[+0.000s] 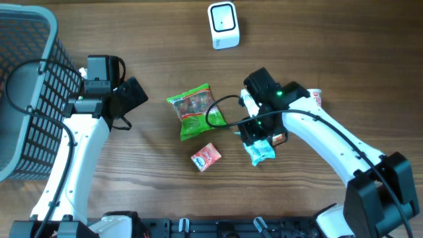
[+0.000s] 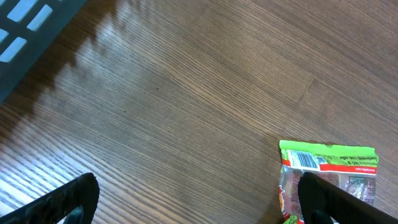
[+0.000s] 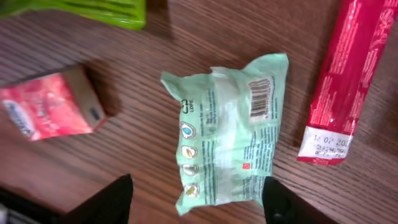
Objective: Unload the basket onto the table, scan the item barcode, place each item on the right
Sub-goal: 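Lift the light-blue packet and turn its barcode upward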
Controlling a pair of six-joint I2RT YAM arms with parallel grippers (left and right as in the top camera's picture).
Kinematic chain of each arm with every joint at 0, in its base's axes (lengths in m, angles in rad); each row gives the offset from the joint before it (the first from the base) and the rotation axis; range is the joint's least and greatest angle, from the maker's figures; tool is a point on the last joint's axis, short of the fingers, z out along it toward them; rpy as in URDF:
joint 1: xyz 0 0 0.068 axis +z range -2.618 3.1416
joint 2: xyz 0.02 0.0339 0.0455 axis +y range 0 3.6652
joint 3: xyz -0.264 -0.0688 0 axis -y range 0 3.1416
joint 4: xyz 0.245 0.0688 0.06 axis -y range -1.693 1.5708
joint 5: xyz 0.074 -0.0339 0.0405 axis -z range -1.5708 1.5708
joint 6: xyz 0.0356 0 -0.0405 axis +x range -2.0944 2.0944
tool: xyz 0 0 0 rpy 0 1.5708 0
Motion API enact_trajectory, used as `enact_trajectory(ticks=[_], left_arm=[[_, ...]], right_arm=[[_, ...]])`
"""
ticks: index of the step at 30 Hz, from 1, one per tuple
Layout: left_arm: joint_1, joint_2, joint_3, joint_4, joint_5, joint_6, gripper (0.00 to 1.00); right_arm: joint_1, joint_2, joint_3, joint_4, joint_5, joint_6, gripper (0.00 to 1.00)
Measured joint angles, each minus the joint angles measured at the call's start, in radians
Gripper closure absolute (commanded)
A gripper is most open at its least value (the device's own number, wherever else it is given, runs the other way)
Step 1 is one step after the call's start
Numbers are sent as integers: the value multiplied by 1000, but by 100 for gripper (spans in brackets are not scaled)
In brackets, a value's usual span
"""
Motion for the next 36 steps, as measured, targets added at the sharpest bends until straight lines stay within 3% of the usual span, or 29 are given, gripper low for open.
enact_trajectory(ticks=[3, 8, 15, 16, 17, 18, 19, 26, 31, 36], left_arm=[[0, 0, 0, 0, 0, 0, 0], [0, 0, 0, 0, 0, 0, 0], [0, 0, 0, 0, 0, 0, 0], [0, 0, 0, 0, 0, 0, 0], [0, 0, 0, 0, 0, 0, 0], [0, 0, 0, 0, 0, 0, 0], [0, 0, 0, 0, 0, 0, 0], [0, 0, 0, 0, 0, 0, 0], [0, 0, 0, 0, 0, 0, 0], [0, 0, 0, 0, 0, 0, 0]], right_arm=[[-54, 0, 3, -17, -28, 9, 25], [-233, -1, -31, 19, -98, 46, 41], [-238, -2, -347, 239, -192, 139, 44], [-238, -9, -371, 272, -226, 144, 49], [-238, -29, -404, 332, -254, 155, 61], [-238, -37, -422, 361, -277, 167, 74], [-238, -38, -432, 384, -297, 172, 96], [-234, -80, -417, 372, -304, 77, 96], [-234, -377, -406, 265, -275, -189, 96], [-234, -568, -402, 267, -317, -286, 96]])
